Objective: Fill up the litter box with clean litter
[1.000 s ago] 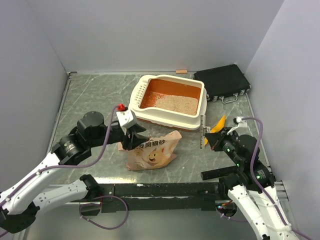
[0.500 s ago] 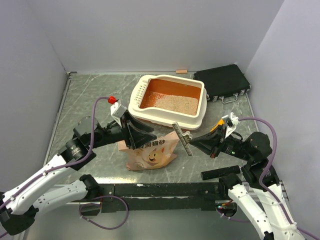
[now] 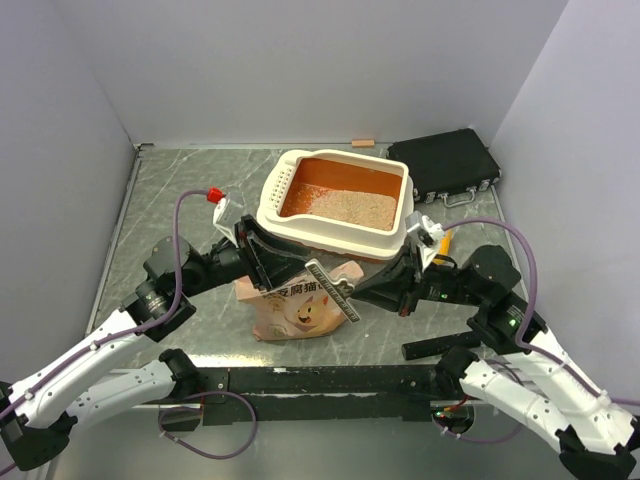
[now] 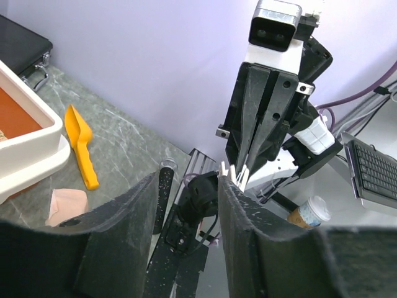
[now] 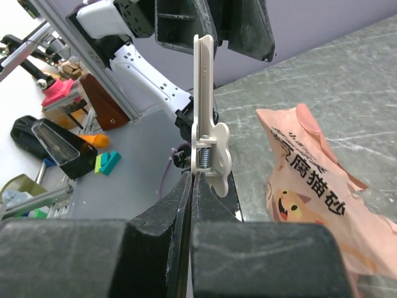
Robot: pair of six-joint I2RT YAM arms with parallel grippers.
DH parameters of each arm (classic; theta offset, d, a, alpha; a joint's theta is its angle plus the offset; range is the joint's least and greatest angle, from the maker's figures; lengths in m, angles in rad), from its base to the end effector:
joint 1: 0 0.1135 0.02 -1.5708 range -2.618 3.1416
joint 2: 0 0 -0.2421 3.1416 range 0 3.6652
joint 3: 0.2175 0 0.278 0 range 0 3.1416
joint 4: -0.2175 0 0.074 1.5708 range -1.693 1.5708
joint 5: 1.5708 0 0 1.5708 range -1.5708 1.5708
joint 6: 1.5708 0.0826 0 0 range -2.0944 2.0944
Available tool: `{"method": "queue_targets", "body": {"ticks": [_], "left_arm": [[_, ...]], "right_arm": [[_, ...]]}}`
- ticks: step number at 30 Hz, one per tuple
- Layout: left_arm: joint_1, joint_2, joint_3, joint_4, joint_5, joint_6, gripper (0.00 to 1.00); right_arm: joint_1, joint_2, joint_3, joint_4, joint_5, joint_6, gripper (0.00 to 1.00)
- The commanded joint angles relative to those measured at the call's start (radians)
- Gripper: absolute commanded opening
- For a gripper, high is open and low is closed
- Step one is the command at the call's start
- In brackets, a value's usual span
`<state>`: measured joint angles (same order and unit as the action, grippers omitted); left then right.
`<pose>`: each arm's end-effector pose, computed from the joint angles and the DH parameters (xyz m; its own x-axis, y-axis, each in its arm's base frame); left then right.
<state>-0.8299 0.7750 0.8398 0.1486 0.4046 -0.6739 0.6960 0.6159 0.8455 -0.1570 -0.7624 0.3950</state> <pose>0.1519 -0.2142 0.3921 -0.4736 -0.3321 -0.8157 0.8221 0.1655 -0.5447 0.1219 0.1761 0.3833 -0.3305 0.0865 -0.9398 -0.9373 0.0867 0.3376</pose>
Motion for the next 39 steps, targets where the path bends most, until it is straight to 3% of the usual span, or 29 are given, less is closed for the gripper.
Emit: {"method": "queue_targets", "body": {"ticks": [1, 9, 13, 22, 39], "left_arm": [[-0.002, -0.014, -0.001, 0.034, -0.018, 0.005, 0.44], [0.000, -0.042, -0.005, -0.018, -0.023, 0.023, 0.31], [-0.002, -0.078, -0.045, -0.026, -0.029, 0.020, 0.37], [-0.002, -0.145, -0.108, 0.005, -0.027, 0.005, 0.51], [-0.002, -0.108, -0.102, 0.100, 0.037, 0.011, 0.53]], "right_arm": [[0.054, 0.038, 0.052, 0.065, 0.118, -0.025, 0.00], [0.085, 0.019, 0.046, 0.088, 0.244, -0.038, 0.00], [0.083, -0.019, 0.047, 0.093, 0.308, -0.039, 0.00], [0.097, 0.034, 0.029, 0.151, 0.259, 0.004, 0.00], [0.180, 0.100, 0.010, 0.221, 0.290, 0.016, 0.00]]}}
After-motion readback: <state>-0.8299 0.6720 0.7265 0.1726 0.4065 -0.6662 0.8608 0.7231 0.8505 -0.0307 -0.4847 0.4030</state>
